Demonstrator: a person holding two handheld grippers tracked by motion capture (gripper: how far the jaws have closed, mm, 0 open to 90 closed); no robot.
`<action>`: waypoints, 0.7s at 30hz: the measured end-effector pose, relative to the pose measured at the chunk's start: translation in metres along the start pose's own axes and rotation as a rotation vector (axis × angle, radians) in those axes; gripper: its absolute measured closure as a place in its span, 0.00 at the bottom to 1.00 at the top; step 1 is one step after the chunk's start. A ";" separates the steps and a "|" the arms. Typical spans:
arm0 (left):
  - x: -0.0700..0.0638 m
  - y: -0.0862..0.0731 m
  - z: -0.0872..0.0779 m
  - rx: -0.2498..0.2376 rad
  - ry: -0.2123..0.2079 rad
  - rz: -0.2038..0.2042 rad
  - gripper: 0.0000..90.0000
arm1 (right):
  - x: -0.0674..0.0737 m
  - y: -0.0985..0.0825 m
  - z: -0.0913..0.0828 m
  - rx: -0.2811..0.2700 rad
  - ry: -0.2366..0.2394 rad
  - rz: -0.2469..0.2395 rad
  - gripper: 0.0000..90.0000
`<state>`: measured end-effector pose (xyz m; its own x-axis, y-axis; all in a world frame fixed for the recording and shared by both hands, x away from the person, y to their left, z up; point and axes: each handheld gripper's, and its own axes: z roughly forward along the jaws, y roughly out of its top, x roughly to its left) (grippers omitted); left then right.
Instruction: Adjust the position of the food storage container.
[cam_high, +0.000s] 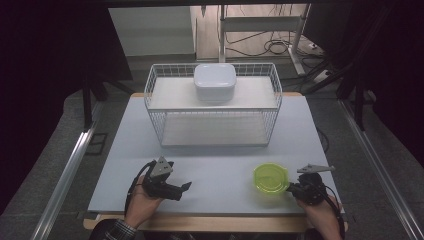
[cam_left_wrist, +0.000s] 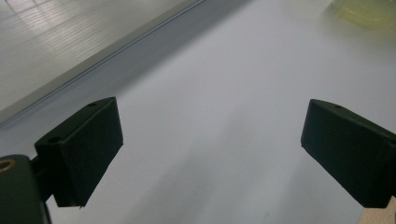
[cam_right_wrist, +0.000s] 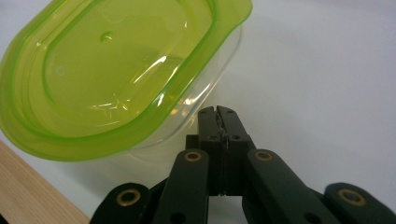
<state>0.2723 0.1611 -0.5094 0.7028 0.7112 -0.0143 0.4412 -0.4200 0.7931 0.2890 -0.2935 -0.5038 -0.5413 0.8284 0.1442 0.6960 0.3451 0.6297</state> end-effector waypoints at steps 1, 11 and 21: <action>0.000 0.000 0.000 0.001 0.000 0.001 0.06 | 0.002 0.002 0.002 0.000 0.009 -0.004 0.99; 0.000 0.000 0.000 0.004 -0.002 -0.001 0.06 | 0.018 0.021 0.026 0.009 0.101 -0.026 0.99; 0.000 0.000 0.001 0.013 -0.004 0.001 0.06 | 0.040 0.036 0.047 0.019 0.164 -0.051 0.99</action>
<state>0.2726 0.1607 -0.5102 0.7057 0.7083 -0.0163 0.4475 -0.4278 0.7854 0.3148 -0.2276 -0.5115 -0.6449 0.7269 0.2363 0.6736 0.3944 0.6250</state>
